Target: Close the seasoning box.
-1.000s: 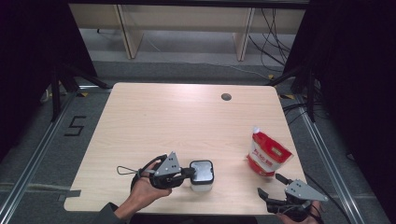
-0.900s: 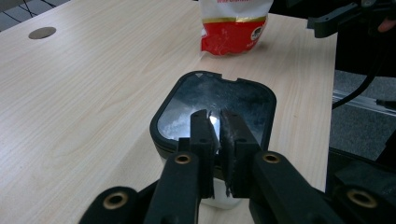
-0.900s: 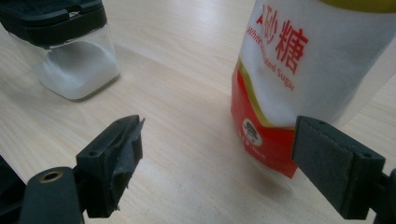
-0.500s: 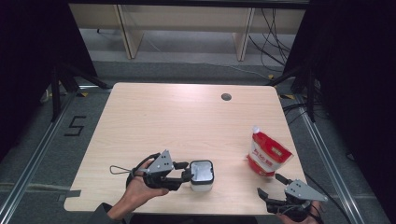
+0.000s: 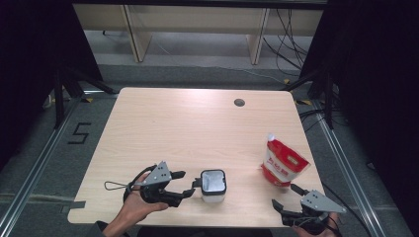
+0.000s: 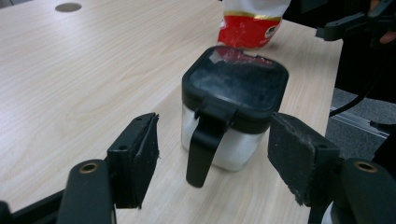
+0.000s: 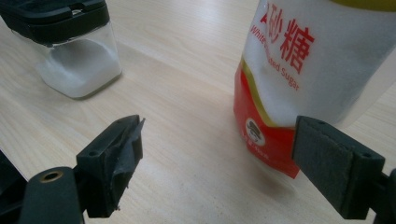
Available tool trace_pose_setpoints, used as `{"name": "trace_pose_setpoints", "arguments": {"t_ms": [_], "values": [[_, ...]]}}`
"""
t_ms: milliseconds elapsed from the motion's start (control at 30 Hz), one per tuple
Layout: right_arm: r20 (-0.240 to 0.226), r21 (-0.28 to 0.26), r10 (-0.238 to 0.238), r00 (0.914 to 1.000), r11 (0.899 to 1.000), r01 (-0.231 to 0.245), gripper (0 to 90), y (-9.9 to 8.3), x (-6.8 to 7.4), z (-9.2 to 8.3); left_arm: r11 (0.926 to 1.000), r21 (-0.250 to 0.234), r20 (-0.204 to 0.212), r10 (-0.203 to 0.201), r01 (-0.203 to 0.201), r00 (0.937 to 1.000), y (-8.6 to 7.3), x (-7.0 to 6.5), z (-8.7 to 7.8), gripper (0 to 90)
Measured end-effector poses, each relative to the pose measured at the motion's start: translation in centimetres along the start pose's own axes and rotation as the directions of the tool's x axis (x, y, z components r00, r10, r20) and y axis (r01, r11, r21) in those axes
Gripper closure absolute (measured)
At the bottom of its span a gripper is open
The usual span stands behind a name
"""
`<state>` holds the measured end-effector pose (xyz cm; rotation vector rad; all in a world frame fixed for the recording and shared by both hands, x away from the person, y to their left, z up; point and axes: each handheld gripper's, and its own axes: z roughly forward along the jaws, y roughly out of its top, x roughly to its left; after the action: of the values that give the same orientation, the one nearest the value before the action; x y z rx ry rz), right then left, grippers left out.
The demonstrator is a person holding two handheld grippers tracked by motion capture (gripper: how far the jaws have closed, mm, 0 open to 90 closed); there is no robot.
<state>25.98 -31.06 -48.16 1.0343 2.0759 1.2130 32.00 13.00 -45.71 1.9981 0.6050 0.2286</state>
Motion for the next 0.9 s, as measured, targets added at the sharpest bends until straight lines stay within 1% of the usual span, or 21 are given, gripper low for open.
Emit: {"name": "trace_pose_setpoints", "arguments": {"t_ms": [33,100,167,200,233,267,300,333,367,400,467,500,600,633,667,700,733,767,800,833,900], "values": [[-0.002,0.004,-0.001,1.0,1.0,0.001,17.7,0.0,0.0,0.0,1.0,0.004,-0.001,0.001,-0.001,1.0,-0.2,0.1,-0.1,32.8],[-0.004,0.002,-0.001,1.0,1.0,0.001,17.7,0.0,0.0,0.0,0.9997,-0.006,-0.004,-0.024,0.024,0.9997,-0.7,0.1,-0.1,32.3],[-0.001,-0.001,0.0,1.0,1.0,0.0,17.7,0.0,0.0,0.0,0.9995,-0.001,-0.006,-0.033,0.033,0.9995,-0.9,0.1,-0.2,32.0],[-0.013,0.009,0.026,0.9996,1.0,-0.026,17.7,0.0,0.2,0.0,0.9998,-0.003,-0.004,-0.02,0.02,0.9998,-1.0,0.2,-0.2,31.8],[-0.011,0.008,0.022,0.9997,1.0,-0.022,17.7,0.0,0.2,0.0,0.9992,0.0,-0.01,-0.04,0.04,0.9992,-1.3,0.2,-0.4,31.5],[-0.011,0.008,0.022,0.9997,1.0,-0.022,17.7,0.0,0.2,0.0,0.9992,0.0,-0.01,-0.04,0.04,0.9992,-1.3,0.2,-0.4,31.3],[-0.011,0.007,0.021,0.9997,1.0,-0.02,17.7,0.0,0.2,0.0,0.9997,0.001,-0.01,-0.025,0.025,0.9996,-1.4,0.3,-0.4,31.3],[-0.011,0.014,0.012,0.9999,1.0,-0.012,17.7,0.0,0.1,0.0,0.9993,0.002,-0.011,-0.037,0.037,0.9993,-1.5,0.3,-0.5,31.1],[-0.012,0.01,0.023,0.9997,1.0,-0.023,17.7,0.0,0.2,0.0,0.9987,0.004,-0.016,-0.051,0.051,0.9986,-1.6,0.2,-0.5,30.9],[-0.013,0.01,0.022,0.9997,1.0,-0.022,17.7,0.0,0.2,0.0,0.9992,0.006,-0.012,-0.039,0.039,0.9992,-1.7,0.3,-0.6,30.7],[-0.012,0.009,0.019,0.9998,1.0,-0.019,17.7,0.0,0.2,0.0,0.999,0.009,-0.014,-0.044,0.044,0.9989,-1.9,0.2,-0.6,29.6],[-0.013,0.009,0.02,0.9997,1.0,-0.02,17.7,0.0,0.2,0.0,0.9986,0.015,-0.025,-0.05,0.05,0.9984,-2.0,0.1,-0.7,29.6],[-0.014,0.008,0.018,0.9997,1.0,-0.018,17.7,0.0,0.2,0.0,0.9991,0.02,-0.02,-0.037,0.038,0.9991,-2.3,0.0,-0.6,27.5],[-0.016,0.012,0.015,0.9998,1.0,-0.015,17.7,0.0,0.2,0.0,0.999,0.04,-0.024,-0.02,0.021,0.9995,-2.5,-0.1,-0.7,26.7],[-0.016,0.012,0.015,0.9998,1.0,-0.015,17.7,0.0,0.2,0.0,0.999,0.04,-0.024,-0.02,0.021,0.9995,-2.5,-0.1,-0.7,26.0],[-0.016,0.003,-0.003,0.9999,1.0,0.003,17.6,0.0,0.2,0.0,0.9994,0.032,-0.035,-0.012,0.013,0.9993,-2.7,-0.4,-0.7,25.3],[-0.016,0.003,-0.003,0.9999,1.0,0.003,17.6,0.0,0.2,0.0,0.9994,0.032,-0.035,-0.012,0.013,0.9993,-2.7,-0.4,-0.7,24.6],[-0.023,0.016,0.018,0.9996,1.0,-0.018,17.3,0.0,0.3,0.0,0.9989,0.04,-0.044,-0.023,0.025,0.9988,-2.8,-0.6,-0.7,24.6],[-0.022,0.013,0.016,0.9996,1.0,-0.015,17.0,0.0,0.3,0.0,0.9989,0.04,-0.045,-0.023,0.025,0.9987,-2.9,-0.6,-0.7,23.4],[-0.031,0.013,0.023,0.9993,1.0,-0.022,16.8,0.0,0.3,0.1,0.999,0.044,-0.049,-0.005,0.007,0.9988,-3.0,-0.6,-0.8,21.2],[-0.034,0.013,0.024,0.9991,1.0,-0.024,16.6,0.0,0.3,0.1,0.9984,0.055,-0.051,-0.011,0.013,0.9986,-3.2,-0.7,-0.9,18.3]]}}
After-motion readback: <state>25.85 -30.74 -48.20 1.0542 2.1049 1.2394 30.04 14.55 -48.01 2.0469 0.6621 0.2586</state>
